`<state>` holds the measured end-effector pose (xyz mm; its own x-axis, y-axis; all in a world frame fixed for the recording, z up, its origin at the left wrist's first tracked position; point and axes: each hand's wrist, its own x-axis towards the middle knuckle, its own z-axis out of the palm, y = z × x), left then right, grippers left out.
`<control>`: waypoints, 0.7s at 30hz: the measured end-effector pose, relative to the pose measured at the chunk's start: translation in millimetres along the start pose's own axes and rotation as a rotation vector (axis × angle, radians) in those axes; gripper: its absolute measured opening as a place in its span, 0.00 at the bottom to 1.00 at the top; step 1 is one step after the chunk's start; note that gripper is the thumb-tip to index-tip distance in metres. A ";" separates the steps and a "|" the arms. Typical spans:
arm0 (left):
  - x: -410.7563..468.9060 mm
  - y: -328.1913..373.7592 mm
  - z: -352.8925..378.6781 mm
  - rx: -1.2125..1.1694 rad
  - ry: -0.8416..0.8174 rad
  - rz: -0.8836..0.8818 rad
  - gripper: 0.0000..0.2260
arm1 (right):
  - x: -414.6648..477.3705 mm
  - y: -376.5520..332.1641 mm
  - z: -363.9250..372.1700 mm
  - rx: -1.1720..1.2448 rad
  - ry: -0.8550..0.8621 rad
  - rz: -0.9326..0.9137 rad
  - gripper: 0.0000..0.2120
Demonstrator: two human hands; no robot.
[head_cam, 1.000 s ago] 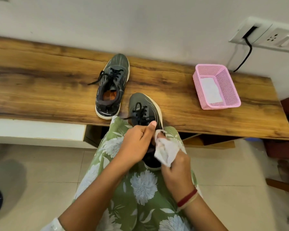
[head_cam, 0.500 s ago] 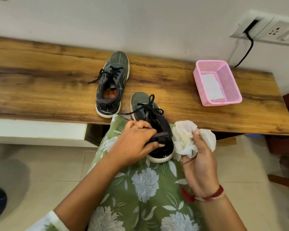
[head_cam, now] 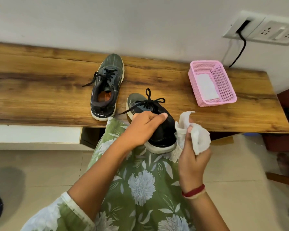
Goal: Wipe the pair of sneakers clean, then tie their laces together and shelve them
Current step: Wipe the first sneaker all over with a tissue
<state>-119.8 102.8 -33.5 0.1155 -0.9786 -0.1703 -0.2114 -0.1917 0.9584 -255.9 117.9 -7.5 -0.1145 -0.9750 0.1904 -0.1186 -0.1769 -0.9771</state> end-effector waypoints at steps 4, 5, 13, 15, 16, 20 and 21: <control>10.6 6.8 1.0 -0.038 -0.119 -0.117 0.19 | -9.2 15.7 7.0 -0.184 -0.266 -0.077 0.20; 12.0 6.4 0.2 -0.059 -0.119 -0.136 0.19 | -11.3 23.1 4.2 -0.276 -0.361 -0.182 0.22; -0.9 -15.6 3.4 -0.050 -0.017 -0.177 0.22 | -10.0 43.0 -17.2 -0.663 -0.629 -0.656 0.20; 0.1 -11.7 3.7 -0.084 -0.023 -0.174 0.23 | -10.0 39.8 -6.0 -0.686 -0.588 -0.585 0.21; 0.0 -10.8 3.3 -0.094 -0.027 -0.171 0.23 | -12.2 38.8 -4.5 -0.689 -0.584 -0.556 0.21; -2.8 -13.2 -1.0 -0.134 0.022 -0.171 0.23 | -28.4 41.2 -28.4 -0.742 -0.717 -0.633 0.24; -2.6 -12.7 -1.1 -0.152 0.040 -0.164 0.25 | -29.1 41.2 -33.4 -0.768 -0.737 -0.663 0.24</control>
<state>-116.3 107.8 -45.0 0.1750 -0.9309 -0.3207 -0.0385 -0.3319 0.9425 -290.4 143.5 -50.1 0.7356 -0.6156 0.2827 -0.5141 -0.7791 -0.3588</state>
